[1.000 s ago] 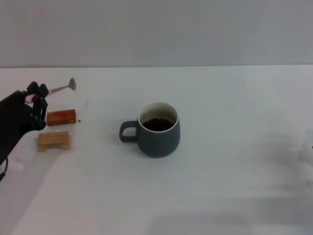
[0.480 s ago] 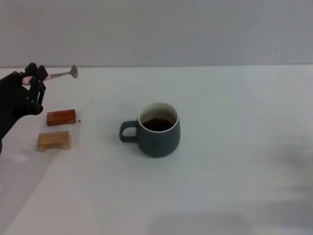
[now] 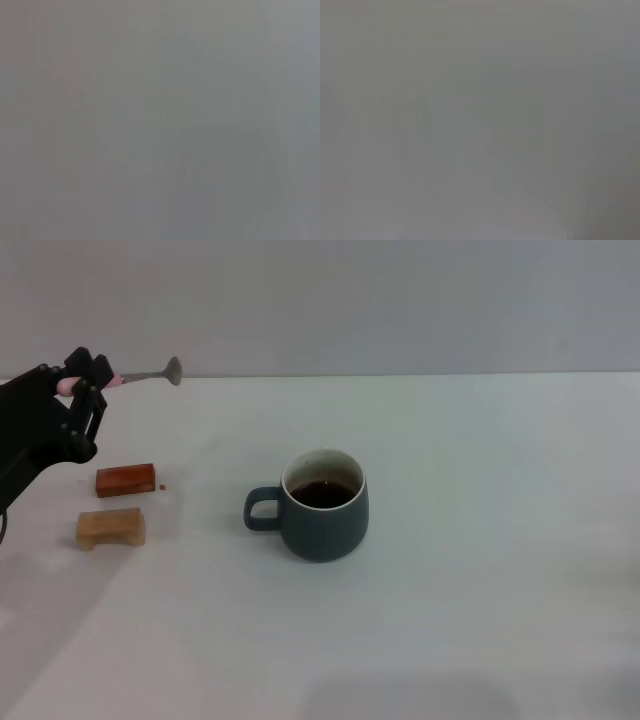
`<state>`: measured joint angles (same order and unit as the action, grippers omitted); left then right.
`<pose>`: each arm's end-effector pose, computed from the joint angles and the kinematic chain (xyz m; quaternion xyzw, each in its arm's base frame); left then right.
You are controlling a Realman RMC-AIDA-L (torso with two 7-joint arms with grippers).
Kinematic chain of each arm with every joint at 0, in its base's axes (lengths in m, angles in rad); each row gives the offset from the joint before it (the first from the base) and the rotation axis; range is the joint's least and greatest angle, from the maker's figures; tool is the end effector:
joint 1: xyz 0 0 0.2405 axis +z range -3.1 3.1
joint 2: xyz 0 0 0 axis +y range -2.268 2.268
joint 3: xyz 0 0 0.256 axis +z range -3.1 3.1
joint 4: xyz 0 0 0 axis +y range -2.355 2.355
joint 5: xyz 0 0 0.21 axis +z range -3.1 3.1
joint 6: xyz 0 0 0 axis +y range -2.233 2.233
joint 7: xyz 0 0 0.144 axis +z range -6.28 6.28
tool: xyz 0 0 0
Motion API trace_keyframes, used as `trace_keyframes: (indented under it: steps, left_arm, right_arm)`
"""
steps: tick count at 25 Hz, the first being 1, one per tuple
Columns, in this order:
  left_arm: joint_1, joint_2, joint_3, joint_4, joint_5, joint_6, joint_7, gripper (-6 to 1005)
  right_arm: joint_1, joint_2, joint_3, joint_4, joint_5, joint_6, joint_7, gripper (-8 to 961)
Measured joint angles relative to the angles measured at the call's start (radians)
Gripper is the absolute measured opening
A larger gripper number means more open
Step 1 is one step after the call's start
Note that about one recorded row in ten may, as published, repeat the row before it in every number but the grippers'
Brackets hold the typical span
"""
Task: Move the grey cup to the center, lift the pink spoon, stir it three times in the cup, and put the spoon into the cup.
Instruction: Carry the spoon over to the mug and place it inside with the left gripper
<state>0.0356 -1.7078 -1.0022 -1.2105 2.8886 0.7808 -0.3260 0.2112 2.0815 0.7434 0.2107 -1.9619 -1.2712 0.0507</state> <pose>-0.2607 0.2800 0.0499 -0.7819 -0.1731 -0.3610 0.4778 0.3898 0.2514 0.0083 -0.5808 0.2968 0.2574 0.7130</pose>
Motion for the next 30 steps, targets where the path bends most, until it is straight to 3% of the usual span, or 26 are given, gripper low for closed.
trace_keyframes:
  steps: [5, 8, 10, 13, 28, 30]
  left_arm:
    - [-0.011, 0.031, 0.039, -0.04, 0.0, 0.0, 0.0, 156]
    - [-0.015, 0.035, 0.045, -0.043, 0.0, 0.0, 0.0, 158]
    - [-0.038, 0.063, 0.088, -0.052, 0.0, 0.009, -0.001, 159]
    - [-0.047, 0.071, 0.107, -0.055, 0.0, 0.016, -0.001, 161]
    - [-0.112, 0.077, 0.222, -0.063, 0.0, 0.016, -0.001, 171]
    - [-0.153, 0.072, 0.246, -0.059, 0.0, -0.054, -0.001, 173]
  right_arm:
    - [-0.024, 0.003, 0.08, -0.018, 0.0, -0.002, 0.0, 0]
    - [-0.035, 0.003, 0.11, -0.019, 0.0, -0.003, 0.0, 0]
    - [-0.041, 0.002, 0.148, -0.03, 0.0, -0.003, 0.0, 0]
    - [-0.041, 0.003, 0.162, -0.042, 0.0, -0.004, 0.0, 0]
    - [-0.056, 0.003, 0.229, -0.065, 0.013, -0.004, 0.008, 0]
    - [-0.056, 0.003, 0.229, -0.065, 0.013, -0.004, 0.008, 0]
